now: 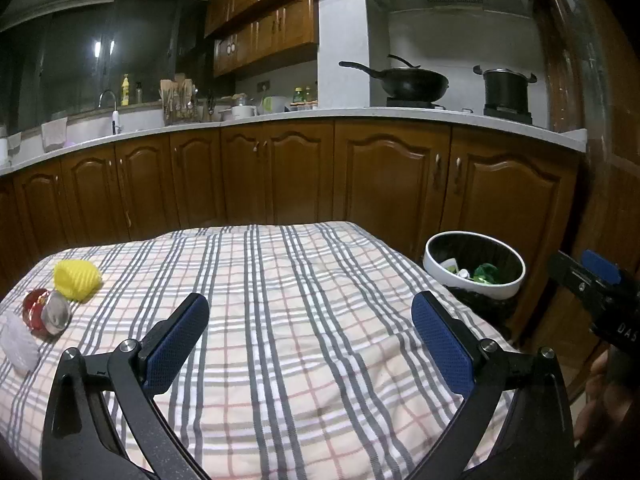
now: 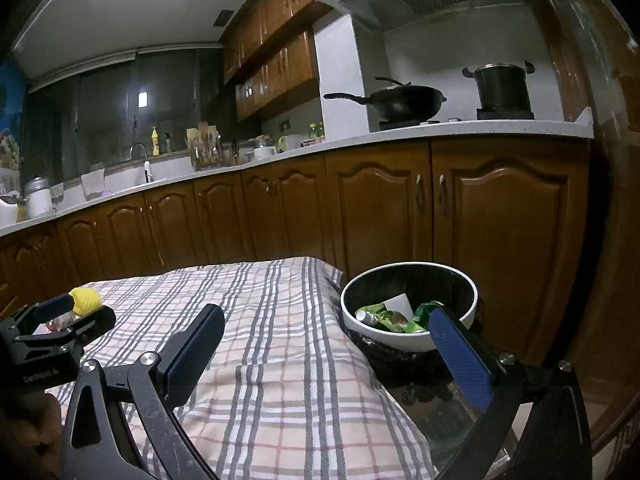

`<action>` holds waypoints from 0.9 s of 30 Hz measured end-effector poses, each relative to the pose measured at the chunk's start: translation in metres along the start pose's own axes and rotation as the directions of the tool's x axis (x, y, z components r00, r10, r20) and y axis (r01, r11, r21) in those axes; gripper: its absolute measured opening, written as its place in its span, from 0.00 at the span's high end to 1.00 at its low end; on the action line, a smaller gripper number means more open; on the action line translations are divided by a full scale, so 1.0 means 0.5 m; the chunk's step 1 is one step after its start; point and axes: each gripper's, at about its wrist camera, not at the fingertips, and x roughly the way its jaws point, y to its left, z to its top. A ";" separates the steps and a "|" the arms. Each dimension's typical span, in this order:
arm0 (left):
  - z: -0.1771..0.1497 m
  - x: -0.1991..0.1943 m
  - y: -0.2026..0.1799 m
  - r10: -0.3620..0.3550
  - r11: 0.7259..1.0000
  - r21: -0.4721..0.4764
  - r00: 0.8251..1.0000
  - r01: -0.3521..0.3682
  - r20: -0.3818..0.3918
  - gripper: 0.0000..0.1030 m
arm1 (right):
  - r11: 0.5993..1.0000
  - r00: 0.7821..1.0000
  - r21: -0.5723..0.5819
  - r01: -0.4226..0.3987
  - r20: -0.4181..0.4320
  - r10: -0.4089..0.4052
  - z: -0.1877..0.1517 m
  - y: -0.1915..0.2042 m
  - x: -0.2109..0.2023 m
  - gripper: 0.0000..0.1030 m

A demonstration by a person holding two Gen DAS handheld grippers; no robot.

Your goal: Collect trash

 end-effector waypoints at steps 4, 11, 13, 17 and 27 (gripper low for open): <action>0.000 0.000 0.000 -0.001 1.000 0.000 1.000 0.001 -0.001 0.00 | 1.000 1.000 0.000 -0.002 0.000 0.002 0.000 0.002 -0.001 0.00; 0.001 0.000 0.001 -0.002 1.000 -0.001 1.000 0.002 -0.003 0.00 | 1.000 1.000 0.001 -0.003 0.000 0.003 0.000 0.005 -0.002 0.00; -0.001 0.000 0.001 -0.001 1.000 0.000 1.000 0.001 -0.002 0.00 | 1.000 1.000 0.000 -0.003 0.000 0.003 0.001 0.003 -0.002 0.00; -0.001 0.000 0.001 -0.001 1.000 0.002 1.000 0.001 -0.001 0.00 | 1.000 1.000 -0.001 -0.007 -0.001 0.007 0.001 0.005 0.001 0.00; -0.001 -0.001 0.001 0.001 1.000 0.002 1.000 -0.001 -0.004 0.00 | 1.000 1.000 0.000 -0.007 -0.003 0.007 0.000 0.006 0.000 0.00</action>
